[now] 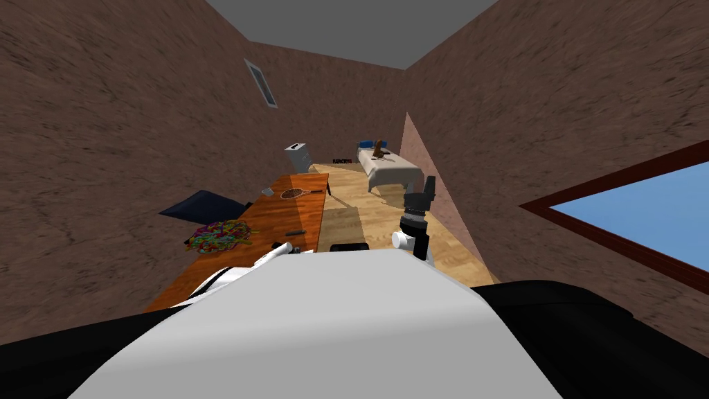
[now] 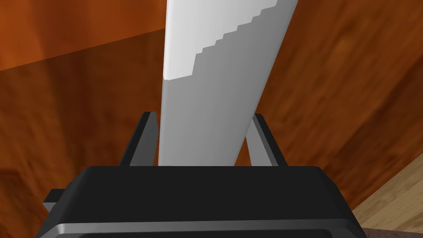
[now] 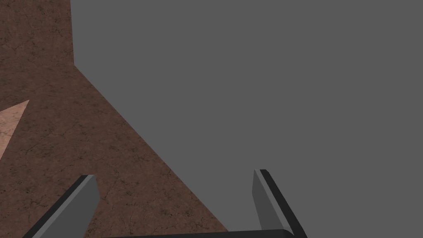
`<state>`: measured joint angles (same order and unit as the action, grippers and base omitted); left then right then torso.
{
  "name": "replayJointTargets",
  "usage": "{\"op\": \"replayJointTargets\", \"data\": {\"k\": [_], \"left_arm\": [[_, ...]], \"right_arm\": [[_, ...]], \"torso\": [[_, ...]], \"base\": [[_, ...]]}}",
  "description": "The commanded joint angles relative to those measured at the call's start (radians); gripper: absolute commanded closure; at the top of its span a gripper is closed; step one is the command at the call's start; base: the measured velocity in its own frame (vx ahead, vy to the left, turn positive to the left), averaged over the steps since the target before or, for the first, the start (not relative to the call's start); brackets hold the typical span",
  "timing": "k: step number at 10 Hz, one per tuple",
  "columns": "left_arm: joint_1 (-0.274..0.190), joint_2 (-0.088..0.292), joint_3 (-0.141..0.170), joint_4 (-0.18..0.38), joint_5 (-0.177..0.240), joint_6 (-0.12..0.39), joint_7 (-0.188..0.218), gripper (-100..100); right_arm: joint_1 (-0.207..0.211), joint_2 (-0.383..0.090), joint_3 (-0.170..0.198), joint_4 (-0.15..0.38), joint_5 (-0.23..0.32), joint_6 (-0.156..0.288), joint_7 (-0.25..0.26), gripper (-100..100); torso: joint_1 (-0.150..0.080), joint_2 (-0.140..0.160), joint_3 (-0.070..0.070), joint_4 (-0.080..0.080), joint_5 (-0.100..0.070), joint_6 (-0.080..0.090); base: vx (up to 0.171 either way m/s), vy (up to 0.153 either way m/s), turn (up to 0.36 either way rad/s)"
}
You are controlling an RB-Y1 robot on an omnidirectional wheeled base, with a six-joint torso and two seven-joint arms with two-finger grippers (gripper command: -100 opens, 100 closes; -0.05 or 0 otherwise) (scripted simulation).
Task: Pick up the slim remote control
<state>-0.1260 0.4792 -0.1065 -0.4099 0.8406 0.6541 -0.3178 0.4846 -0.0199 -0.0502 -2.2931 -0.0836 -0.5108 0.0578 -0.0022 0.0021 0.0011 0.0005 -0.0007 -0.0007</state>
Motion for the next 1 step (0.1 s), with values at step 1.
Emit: {"op": "replayJointTargets", "data": {"k": [1], "left_arm": [[0.0, 0.0, 0.0, 0.0, 0.0, 0.0, 0.0, 0]], "right_arm": [[0.0, 0.0, 0.0, 0.0, 0.0, 0.0, 0.0, 0]], "torso": [[0.0, 0.0, 0.0, 0.0, 0.0, 0.0]], "base": [[0.0, 0.0, 0.0]]}}
